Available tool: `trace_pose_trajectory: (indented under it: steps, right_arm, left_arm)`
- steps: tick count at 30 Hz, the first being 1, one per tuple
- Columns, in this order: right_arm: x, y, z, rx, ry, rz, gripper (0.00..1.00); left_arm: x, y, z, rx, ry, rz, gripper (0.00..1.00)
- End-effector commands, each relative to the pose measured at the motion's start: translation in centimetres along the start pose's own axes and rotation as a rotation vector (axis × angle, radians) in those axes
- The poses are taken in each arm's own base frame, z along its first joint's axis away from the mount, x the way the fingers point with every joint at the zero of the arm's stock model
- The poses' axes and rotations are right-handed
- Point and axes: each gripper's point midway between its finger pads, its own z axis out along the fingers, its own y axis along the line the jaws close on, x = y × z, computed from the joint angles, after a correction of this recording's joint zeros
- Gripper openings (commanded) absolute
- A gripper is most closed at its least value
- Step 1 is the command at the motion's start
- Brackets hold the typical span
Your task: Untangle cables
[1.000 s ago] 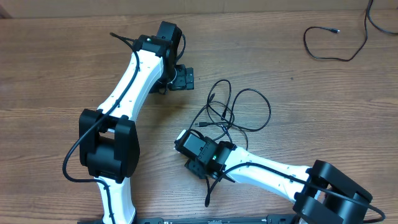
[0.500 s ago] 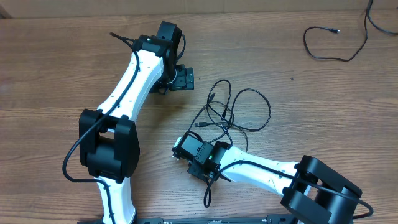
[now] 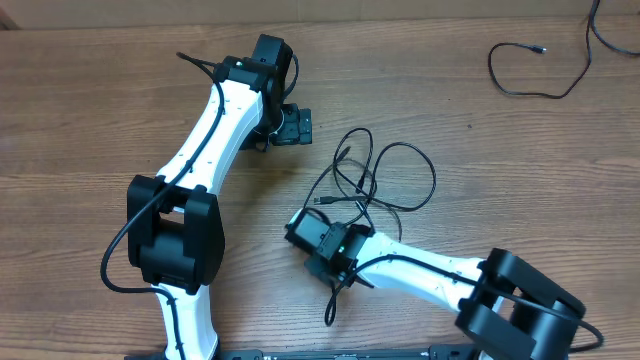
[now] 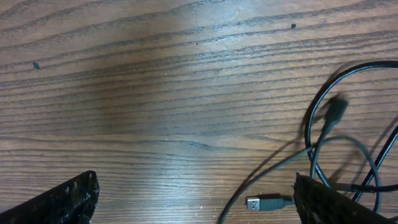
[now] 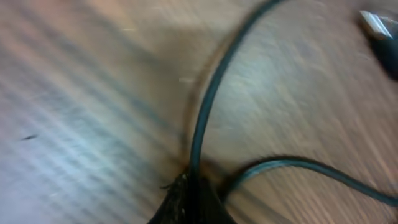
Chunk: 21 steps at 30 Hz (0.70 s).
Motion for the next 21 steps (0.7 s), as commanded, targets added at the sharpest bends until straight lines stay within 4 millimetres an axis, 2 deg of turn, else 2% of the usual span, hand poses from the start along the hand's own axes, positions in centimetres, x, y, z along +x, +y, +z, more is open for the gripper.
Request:
trace_pose_trajectory:
  steps: [1,2,3,4,5,6,7,8,9,10,15,19,21]
  right_arm:
    - [-3.3,-4.4,-4.8,0.125,-0.178,0.193,0.04]
    - [-4.1,-6.1,-7.0,0.175,-0.245,0.224,0.04]
    - [-4.5,-6.9,-8.1,0.201,-0.278,0.240,0.04]
    - [-5.5,-8.7,-11.0,0.260,-0.362,0.280,0.04]
    - [-5.9,-9.6,-12.7,0.292,-0.411,0.304,0.04]
    - [-7.0,-11.8,-17.1,0.368,-0.537,0.362,0.04]
    - [-7.5,-12.7,-19.5,0.400,-0.606,0.385,0.04]
    - [-8.1,-13.7,-22.8,0.437,-0.702,0.396,0.04]
    - [-8.5,-14.4,-25.6,0.464,-0.786,0.398,0.04]
    - [-8.9,-15.1,-29.3,0.496,-0.898,0.398,0.04]
    - [-8.7,-16.9,-39.9,0.626,-1.203,0.367,0.04]
    - [-7.5,-18.2,-45.7,0.764,-1.348,0.377,0.04]
    - [-7.1,-18.7,-46.9,0.817,-1.368,0.387,0.04]
  left_arm:
    - [-0.5,0.0,-0.5,0.000,-0.019,-0.011,1.00]
    - [-0.5,0.0,-0.5,0.000,-0.019,-0.011,1.00]
    - [-0.5,0.0,-0.5,0.000,-0.019,-0.011,1.00]
    - [-0.5,0.0,-0.5,0.000,-0.019,-0.011,1.00]
    - [-0.5,0.0,-0.5,0.000,-0.019,-0.011,1.00]
    - [-0.5,0.0,-0.5,0.000,-0.019,-0.011,1.00]
    - [-0.5,0.0,-0.5,0.000,-0.019,-0.011,1.00]
    - [-0.5,0.0,-0.5,0.000,-0.019,-0.011,1.00]
    - [-0.5,0.0,-0.5,0.000,-0.019,-0.011,1.00]
    - [-0.5,0.0,-0.5,0.000,-0.019,-0.011,1.00]
    - [-0.5,0.0,-0.5,0.000,-0.019,-0.011,1.00]
    - [-0.5,0.0,-0.5,0.000,-0.019,-0.011,1.00]
    - [-0.5,0.0,-0.5,0.000,-0.019,-0.011,1.00]
